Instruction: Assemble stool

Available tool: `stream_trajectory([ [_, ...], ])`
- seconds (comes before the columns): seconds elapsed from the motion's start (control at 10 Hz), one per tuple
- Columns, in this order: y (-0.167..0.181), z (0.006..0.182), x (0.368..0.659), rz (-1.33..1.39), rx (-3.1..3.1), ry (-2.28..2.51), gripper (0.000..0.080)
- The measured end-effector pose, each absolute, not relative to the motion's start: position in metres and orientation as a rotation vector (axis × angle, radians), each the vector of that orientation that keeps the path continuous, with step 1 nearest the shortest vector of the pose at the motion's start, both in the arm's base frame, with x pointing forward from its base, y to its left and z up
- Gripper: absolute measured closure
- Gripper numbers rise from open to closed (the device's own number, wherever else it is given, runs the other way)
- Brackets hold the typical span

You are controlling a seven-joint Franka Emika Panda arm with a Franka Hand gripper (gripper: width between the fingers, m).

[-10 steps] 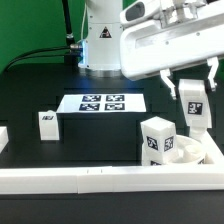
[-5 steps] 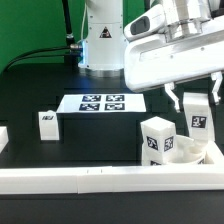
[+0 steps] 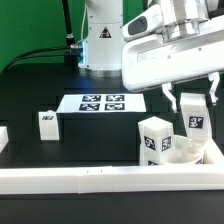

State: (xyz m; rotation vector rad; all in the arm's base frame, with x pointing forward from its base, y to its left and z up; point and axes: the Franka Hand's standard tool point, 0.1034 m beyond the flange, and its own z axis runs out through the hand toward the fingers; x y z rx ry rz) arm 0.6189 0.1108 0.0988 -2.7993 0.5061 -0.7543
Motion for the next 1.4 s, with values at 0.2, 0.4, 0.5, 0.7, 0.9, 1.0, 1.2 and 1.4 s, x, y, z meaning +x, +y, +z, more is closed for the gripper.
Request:
stream_trajectory([
  [0.2,0.11,0.1,0.619,-0.756,-2.799,0.508,0.0474],
  [0.4,0.108,0.099,0.619,-0.756,-2.8,0.511,0.0474],
  [0.5,0.108,0.099,0.619,-0.756,-2.8,0.511,0.0474],
  [0.7,0.107,0.099,0.62,-0.756,-2.8,0.514,0.0474],
  [0.9,0.104,0.098,0.62,-0.757,-2.802,0.516,0.0474],
  [1.0,0.104,0.097,0.619,-0.754,-2.803,0.517,0.0474],
  [1.2,0.104,0.092,0.618,-0.745,-2.808,0.518,0.0474],
  [1.4,0.109,0.086,0.616,-0.758,-2.809,0.511,0.0474],
])
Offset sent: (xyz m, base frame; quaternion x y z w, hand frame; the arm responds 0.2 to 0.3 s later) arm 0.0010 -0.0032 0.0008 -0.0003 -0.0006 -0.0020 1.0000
